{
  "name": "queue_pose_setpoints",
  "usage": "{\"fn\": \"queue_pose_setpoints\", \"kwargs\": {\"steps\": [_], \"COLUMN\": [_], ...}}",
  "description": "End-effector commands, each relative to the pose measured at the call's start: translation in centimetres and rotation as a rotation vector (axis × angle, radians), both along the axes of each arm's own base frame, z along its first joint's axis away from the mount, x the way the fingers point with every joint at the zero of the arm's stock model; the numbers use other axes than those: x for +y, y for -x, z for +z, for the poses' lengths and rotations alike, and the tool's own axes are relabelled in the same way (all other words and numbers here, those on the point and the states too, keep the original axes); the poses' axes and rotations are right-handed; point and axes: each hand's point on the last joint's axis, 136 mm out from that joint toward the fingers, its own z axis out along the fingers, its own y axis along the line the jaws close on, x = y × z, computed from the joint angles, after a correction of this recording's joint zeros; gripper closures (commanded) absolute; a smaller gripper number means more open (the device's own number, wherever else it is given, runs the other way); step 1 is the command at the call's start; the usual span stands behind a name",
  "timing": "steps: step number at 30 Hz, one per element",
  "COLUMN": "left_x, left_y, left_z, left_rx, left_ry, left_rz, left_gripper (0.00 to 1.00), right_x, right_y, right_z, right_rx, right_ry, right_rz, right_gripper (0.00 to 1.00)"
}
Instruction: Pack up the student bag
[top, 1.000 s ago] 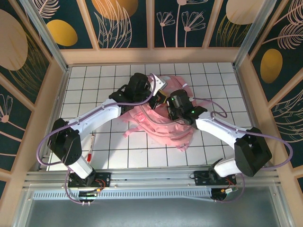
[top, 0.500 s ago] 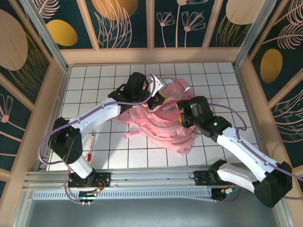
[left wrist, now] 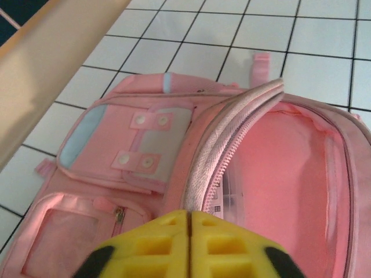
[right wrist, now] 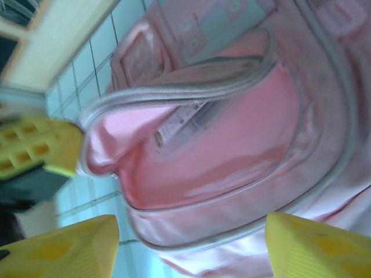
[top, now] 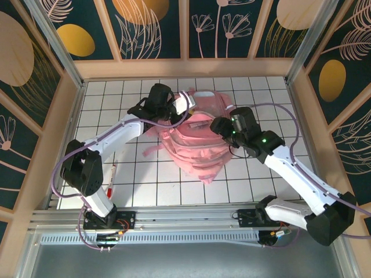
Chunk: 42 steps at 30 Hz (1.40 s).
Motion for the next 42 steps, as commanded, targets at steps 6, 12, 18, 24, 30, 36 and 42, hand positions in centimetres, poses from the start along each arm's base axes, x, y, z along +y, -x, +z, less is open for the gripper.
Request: {"fn": "queue_pose_setpoints", "kwargs": {"steps": [6,12,18,24,30,36,42], "left_x": [3.9,17.3,32.2,32.1,32.2,32.5,32.1], "left_y": [1.8,-0.8,3.6,8.4,12.7,17.9,18.4], "left_z": [2.9,3.1,-5.6,-10.7,-15.3,-18.0,-19.2], "left_rx": [-0.028,0.225,0.645,0.828,0.993,1.138,1.197], "left_ry": [0.009,0.081,0.026,-0.009,-0.142,-0.269,-0.295], "left_rz": [0.139,0.833,1.513,1.552,1.558,1.627,1.612], "left_gripper": [0.61,0.11,0.03,0.01,0.01,0.03,0.08], "right_x": [0.4,4.3,6.0,6.7,6.5,6.2,4.9], "right_y": [-2.4,-3.6,-3.8,-5.3,-6.6,-6.2,-6.2], "right_z": [-1.7,-1.4,-5.2,-6.4,-4.7,-3.8,-4.8], "right_rx": [-0.383,-0.717,-0.701,-0.700,-0.752,-0.758,-0.750], "right_ry": [0.719,0.914,0.986,1.006,0.973,0.944,0.959], "right_rz": [0.641,0.994,1.284,1.301,1.229,1.234,1.242], "right_gripper": [0.25,0.23,0.23,0.29,0.36,0.40,0.42]}}
